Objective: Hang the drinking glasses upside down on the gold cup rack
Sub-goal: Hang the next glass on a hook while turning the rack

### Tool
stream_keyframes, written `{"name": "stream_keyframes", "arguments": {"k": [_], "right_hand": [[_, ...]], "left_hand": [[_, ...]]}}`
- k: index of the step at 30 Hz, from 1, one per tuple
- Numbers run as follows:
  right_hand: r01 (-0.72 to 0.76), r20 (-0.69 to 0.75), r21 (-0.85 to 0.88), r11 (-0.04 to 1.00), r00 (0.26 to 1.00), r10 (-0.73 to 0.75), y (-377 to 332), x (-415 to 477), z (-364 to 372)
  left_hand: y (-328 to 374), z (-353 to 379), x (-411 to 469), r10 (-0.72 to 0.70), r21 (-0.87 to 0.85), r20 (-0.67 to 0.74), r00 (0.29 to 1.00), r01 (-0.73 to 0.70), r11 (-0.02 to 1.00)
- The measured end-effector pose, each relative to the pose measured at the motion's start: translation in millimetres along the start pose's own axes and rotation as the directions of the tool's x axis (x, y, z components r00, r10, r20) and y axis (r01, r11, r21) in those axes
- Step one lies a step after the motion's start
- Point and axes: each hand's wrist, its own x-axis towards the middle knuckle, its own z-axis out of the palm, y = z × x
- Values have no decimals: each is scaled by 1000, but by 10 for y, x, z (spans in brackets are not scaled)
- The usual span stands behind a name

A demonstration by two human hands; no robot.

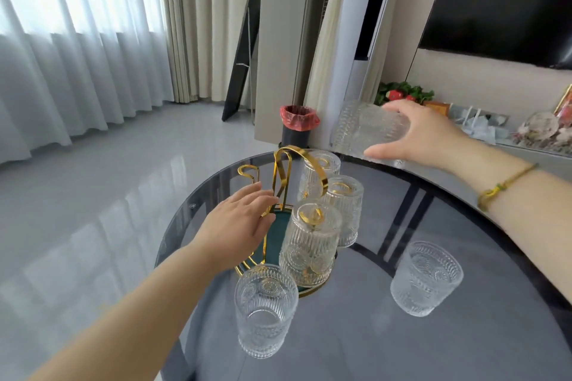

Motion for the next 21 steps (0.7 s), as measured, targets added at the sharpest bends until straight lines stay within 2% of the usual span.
{"name": "stream_keyframes", "arguments": {"k": [3,8,13,16,21], "right_hand": [[48,81,-38,998,996,-45,-133,383,111],[74,233,-172,982,972,-33,-368,832,339],[160,405,-256,953,913,-44,-594,1048,513],[218,451,-298,930,890,-64,-667,1159,578],[282,482,-407,869,874,-57,-706,1306,529]], "left_hand": [[10,39,-16,20,-26,-74,997,-22,999],[6,23,-37,58,4,-145,988,-58,998],[-18,-3,-32,66,57,-148,987,-58,997],[-31,8,-19,39,12,-149,988,-38,999],[-40,17,-15,59,34,-177,982,-54,998]]}}
